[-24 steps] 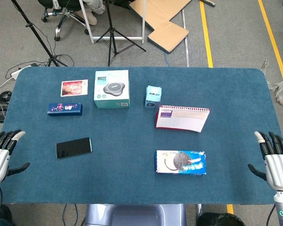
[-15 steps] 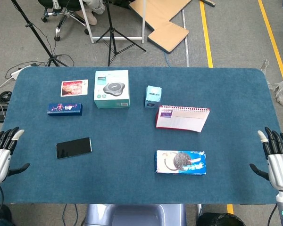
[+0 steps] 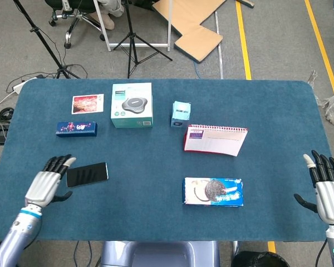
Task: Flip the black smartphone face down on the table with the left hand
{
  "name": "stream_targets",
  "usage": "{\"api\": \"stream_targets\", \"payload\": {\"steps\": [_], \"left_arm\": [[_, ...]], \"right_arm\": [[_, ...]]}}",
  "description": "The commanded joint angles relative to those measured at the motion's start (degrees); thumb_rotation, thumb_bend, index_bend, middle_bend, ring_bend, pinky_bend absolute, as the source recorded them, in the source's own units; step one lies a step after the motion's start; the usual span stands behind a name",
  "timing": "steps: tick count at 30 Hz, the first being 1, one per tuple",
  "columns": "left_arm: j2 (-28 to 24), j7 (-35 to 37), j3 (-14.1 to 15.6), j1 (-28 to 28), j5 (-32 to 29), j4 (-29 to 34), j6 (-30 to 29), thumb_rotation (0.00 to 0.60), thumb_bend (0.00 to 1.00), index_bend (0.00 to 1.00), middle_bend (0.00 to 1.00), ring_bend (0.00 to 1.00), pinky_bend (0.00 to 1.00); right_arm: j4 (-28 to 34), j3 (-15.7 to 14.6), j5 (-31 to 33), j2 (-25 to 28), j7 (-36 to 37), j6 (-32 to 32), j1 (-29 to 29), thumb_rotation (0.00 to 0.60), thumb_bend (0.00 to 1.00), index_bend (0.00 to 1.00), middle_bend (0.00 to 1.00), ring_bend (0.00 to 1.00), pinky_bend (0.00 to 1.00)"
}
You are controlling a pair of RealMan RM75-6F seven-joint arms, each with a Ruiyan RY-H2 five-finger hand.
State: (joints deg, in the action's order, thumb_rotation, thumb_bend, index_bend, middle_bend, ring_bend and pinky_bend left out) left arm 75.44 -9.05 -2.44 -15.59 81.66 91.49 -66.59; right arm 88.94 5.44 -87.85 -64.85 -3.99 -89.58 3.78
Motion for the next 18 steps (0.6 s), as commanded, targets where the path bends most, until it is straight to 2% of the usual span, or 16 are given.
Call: {"api": "stream_targets", "payload": {"steps": [1, 9, 18], "left_arm": [[4.97, -5.81, -1.32, -2.48, -4.21, -1.23, 3.05, 0.600, 0.29, 0.00, 0.00, 0.00, 0.00], [10.08, -9.23, -2.40, -4.26, -9.59, -5.93, 5.68, 0.600, 0.29, 0.00, 0.00, 0.00, 0.00], [13.04, -7.30, -3.09, -5.69, -12.83, -10.64, 8.66, 0.600, 0.29, 0.00, 0.00, 0.00, 0.00]], "right_arm": [[-0.29, 0.03, 0.36, -0.01, 0.58, 0.47, 0.13, 0.600, 0.00, 0.00, 0.00, 0.00, 0.00], [-0.53, 0.34, 1.31, 0.42, 2.06, 0.77, 0.02, 0.600, 0.00, 0.00, 0.00, 0.00, 0.00], [-0.56, 0.65, 2.58, 0.89, 2.82, 1.39, -0.05, 0.600, 0.00, 0.00, 0.00, 0.00, 0.00]]}}
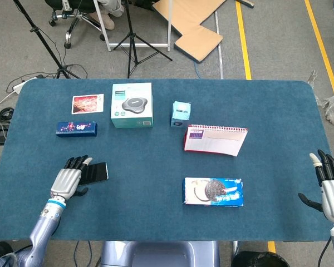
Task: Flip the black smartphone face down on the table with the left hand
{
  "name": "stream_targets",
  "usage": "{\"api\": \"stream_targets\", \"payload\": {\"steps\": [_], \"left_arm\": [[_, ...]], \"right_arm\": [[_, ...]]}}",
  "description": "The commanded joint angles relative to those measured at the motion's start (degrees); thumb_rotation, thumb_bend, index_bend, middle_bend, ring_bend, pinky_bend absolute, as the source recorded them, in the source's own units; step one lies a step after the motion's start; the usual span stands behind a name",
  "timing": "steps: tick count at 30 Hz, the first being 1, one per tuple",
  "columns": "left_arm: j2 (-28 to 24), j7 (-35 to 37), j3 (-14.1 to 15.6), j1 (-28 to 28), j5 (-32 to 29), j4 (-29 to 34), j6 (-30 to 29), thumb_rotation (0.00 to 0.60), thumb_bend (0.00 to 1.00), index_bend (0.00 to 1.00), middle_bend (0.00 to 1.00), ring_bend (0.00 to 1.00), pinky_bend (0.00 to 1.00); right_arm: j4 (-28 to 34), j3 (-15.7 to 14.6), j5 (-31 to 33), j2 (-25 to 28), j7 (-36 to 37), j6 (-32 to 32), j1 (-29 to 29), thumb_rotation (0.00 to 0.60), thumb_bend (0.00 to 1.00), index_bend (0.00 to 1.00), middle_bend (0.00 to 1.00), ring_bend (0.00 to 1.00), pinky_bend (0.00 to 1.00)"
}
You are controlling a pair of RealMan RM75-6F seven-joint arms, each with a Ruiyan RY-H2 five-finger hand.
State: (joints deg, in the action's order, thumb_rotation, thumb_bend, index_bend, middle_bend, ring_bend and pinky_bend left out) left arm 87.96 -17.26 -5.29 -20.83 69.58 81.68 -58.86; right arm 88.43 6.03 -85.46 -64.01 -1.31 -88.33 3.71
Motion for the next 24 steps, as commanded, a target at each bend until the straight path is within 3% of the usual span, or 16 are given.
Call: {"api": "stream_targets", "payload": {"steps": [1, 12, 24], "left_arm": [[0.60, 1.14, -0.29, -0.61, -0.92, -1.12, 1.21, 0.600, 0.29, 0.00, 0.00, 0.00, 0.00], [1.98, 1.69, -1.48, -2.71, -3.50, -4.11, 3.43, 0.600, 0.29, 0.00, 0.00, 0.00, 0.00], [3.57, 0.81, -0.77, -3.80, -5.70, -6.34, 4.89, 0.600, 0.30, 0.00, 0.00, 0.00, 0.00]], "right_arm": [[-0.06, 0.08, 0.27, 0.06, 0.20, 0.23, 0.03, 0.600, 0.00, 0.00, 0.00, 0.00, 0.00], [0.04, 0.35, 1.12, 0.35, 0.52, 0.50, -0.05, 0.600, 0.00, 0.00, 0.00, 0.00, 0.00], [-0.10, 0.49, 1.60, 0.51, 1.24, 0.93, 0.00, 0.600, 0.00, 0.00, 0.00, 0.00, 0.00]]}}
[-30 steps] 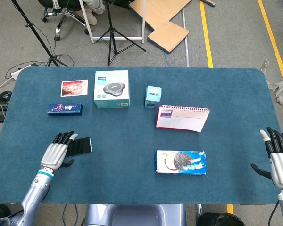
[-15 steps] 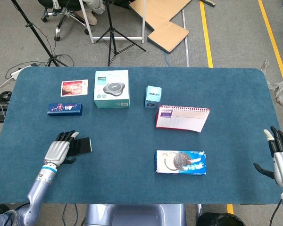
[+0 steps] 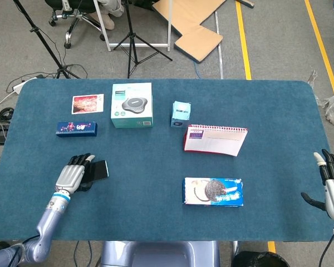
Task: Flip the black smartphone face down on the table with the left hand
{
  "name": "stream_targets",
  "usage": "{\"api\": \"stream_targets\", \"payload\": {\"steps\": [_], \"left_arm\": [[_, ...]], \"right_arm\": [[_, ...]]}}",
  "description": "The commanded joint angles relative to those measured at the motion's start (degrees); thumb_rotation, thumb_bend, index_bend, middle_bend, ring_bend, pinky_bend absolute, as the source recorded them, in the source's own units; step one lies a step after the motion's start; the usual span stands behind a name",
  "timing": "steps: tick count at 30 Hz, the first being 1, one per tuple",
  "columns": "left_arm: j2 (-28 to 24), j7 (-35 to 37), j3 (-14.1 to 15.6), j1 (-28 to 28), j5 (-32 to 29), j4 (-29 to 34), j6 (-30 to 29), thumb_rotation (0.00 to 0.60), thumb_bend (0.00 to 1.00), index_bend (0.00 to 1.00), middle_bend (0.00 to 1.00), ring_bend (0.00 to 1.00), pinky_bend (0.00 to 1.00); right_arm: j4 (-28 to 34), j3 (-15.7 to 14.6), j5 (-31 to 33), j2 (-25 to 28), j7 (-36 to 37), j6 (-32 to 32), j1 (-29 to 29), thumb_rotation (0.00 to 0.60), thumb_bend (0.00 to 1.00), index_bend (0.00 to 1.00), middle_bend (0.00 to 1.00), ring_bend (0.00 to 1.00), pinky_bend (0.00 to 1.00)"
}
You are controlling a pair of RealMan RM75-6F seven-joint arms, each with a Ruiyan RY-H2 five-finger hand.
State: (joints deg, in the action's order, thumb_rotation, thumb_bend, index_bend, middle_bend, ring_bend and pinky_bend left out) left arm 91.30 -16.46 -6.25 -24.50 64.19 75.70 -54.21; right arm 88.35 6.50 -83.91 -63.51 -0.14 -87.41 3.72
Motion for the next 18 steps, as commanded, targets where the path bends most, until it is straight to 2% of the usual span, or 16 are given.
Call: {"api": "stream_targets", "payload": {"steps": [1, 5, 7, 13, 18], "left_arm": [[0.35, 0.12, 0.28, -0.19, -0.45, -0.59, 0.32, 0.600, 0.30, 0.00, 0.00, 0.00, 0.00], [0.68, 0.49, 0.71, -0.21, -0.18, -1.05, 0.07, 0.600, 0.35, 0.03, 0.00, 0.00, 0.00], [0.72, 0.78, 0.86, -0.20, 0.10, -1.08, -0.17, 0.600, 0.42, 0.07, 0.01, 0.03, 0.03], [-0.29, 0.53, 1.82, -0.13, 1.02, 0.65, -0.76, 0.600, 0.61, 0.21, 0.12, 0.15, 0.15], [-1.87, -0.19, 2.68, -0.18, 1.45, 3.35, -0.70, 0.600, 0.74, 0.24, 0.16, 0.19, 0.19]], "right_arm": [[-0.05, 0.05, 0.08, 0.03, 0.13, 0.02, 0.00, 0.600, 0.00, 0.00, 0.00, 0.00, 0.00], [-0.11, 0.04, 0.18, 0.02, 0.38, 0.23, 0.05, 0.600, 0.00, 0.00, 0.00, 0.00, 0.00], [-0.11, 0.03, 0.24, 0.02, 0.57, 0.36, 0.07, 0.600, 0.00, 0.00, 0.00, 0.00, 0.00], [-0.09, 0.06, 0.29, 0.13, 0.91, 0.43, 0.07, 0.600, 0.00, 0.00, 0.00, 0.00, 0.00], [-0.06, 0.01, 0.28, 0.18, 1.00, 0.54, 0.09, 0.600, 0.00, 0.00, 0.00, 0.00, 0.00]]}}
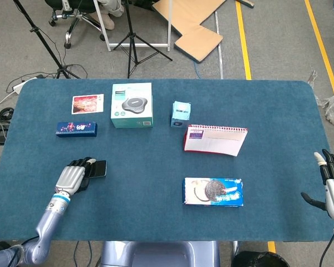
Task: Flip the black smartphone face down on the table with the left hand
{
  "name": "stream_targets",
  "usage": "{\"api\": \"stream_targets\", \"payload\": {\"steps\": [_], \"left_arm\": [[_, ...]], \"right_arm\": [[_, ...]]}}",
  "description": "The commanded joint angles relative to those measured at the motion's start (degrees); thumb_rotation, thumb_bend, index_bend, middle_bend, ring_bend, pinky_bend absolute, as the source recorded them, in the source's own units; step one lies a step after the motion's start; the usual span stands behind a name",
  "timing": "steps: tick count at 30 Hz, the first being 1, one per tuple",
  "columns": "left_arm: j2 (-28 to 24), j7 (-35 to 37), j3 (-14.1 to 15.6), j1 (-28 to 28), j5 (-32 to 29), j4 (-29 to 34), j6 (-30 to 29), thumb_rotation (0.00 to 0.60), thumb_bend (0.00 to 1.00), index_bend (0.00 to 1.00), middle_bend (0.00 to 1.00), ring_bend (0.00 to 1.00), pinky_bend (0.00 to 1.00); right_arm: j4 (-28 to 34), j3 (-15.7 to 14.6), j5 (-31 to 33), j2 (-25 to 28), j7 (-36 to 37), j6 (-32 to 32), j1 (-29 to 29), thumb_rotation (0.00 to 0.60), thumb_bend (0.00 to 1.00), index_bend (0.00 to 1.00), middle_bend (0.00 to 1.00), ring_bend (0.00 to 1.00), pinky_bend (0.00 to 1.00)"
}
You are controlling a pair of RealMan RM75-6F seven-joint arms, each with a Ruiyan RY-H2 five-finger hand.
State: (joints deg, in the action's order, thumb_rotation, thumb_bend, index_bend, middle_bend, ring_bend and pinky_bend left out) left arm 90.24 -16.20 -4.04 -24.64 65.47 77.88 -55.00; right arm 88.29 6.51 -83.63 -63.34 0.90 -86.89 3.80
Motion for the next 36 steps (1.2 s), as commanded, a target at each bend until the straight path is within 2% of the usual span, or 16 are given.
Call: {"api": "stream_targets", "payload": {"steps": [1, 7, 13, 16, 20, 24, 30, 36], "left_arm": [[-1.27, -0.69, 0.67, -0.08, 0.16, 2.00, 0.22, 0.600, 0.77, 0.24, 0.17, 0.19, 0.19], [-5.87, -2.01, 2.08, -0.75, -0.90, 10.36, 2.49, 0.600, 0.86, 0.24, 0.19, 0.21, 0.22], [-12.72, 2.91, 2.99, -2.93, -2.43, 21.47, 9.75, 0.600, 0.88, 0.24, 0.19, 0.21, 0.22], [-14.57, 5.31, 2.58, -4.67, -4.28, 23.28, 13.53, 0.600, 0.88, 0.24, 0.19, 0.21, 0.22], [-14.92, 7.25, 1.24, -7.17, -7.02, 22.94, 16.29, 0.600, 0.88, 0.24, 0.19, 0.21, 0.22], [-13.72, 7.03, -0.33, -9.57, -10.23, 21.20, 16.05, 0.600, 0.88, 0.24, 0.19, 0.21, 0.22], [-11.46, 2.12, -1.91, -12.99, -14.73, 18.57, 11.56, 0.600, 0.88, 0.24, 0.18, 0.18, 0.21], [-9.02, -2.62, -2.33, -14.84, -16.51, 15.42, 6.40, 0.600, 0.88, 0.23, 0.11, 0.11, 0.14]], "right_arm": [[0.02, -0.02, -0.01, 0.02, -0.06, 0.03, 0.01, 0.600, 0.00, 0.00, 0.00, 0.00, 0.00], [0.02, -0.07, 0.09, -0.01, -0.02, 0.31, 0.09, 0.600, 0.00, 0.00, 0.00, 0.00, 0.00], [-0.02, -0.10, 0.24, -0.06, -0.14, 0.55, 0.14, 0.600, 0.00, 0.00, 0.00, 0.00, 0.00], [-0.01, -0.15, 0.24, -0.09, -0.20, 0.66, 0.18, 0.600, 0.00, 0.00, 0.00, 0.00, 0.00], [0.00, -0.23, 0.30, -0.17, -0.39, 0.90, 0.25, 0.600, 0.00, 0.00, 0.00, 0.00, 0.00], [-0.06, -0.24, 0.51, -0.23, -0.65, 1.13, 0.29, 0.600, 0.00, 0.00, 0.00, 0.00, 0.00], [-0.35, -0.17, 1.18, -0.33, -0.75, 1.74, 0.41, 0.600, 0.00, 0.00, 0.00, 0.00, 0.00], [-0.62, -0.17, 1.57, -0.48, -0.91, 2.25, 0.55, 0.600, 0.00, 0.00, 0.00, 0.00, 0.00]]}}
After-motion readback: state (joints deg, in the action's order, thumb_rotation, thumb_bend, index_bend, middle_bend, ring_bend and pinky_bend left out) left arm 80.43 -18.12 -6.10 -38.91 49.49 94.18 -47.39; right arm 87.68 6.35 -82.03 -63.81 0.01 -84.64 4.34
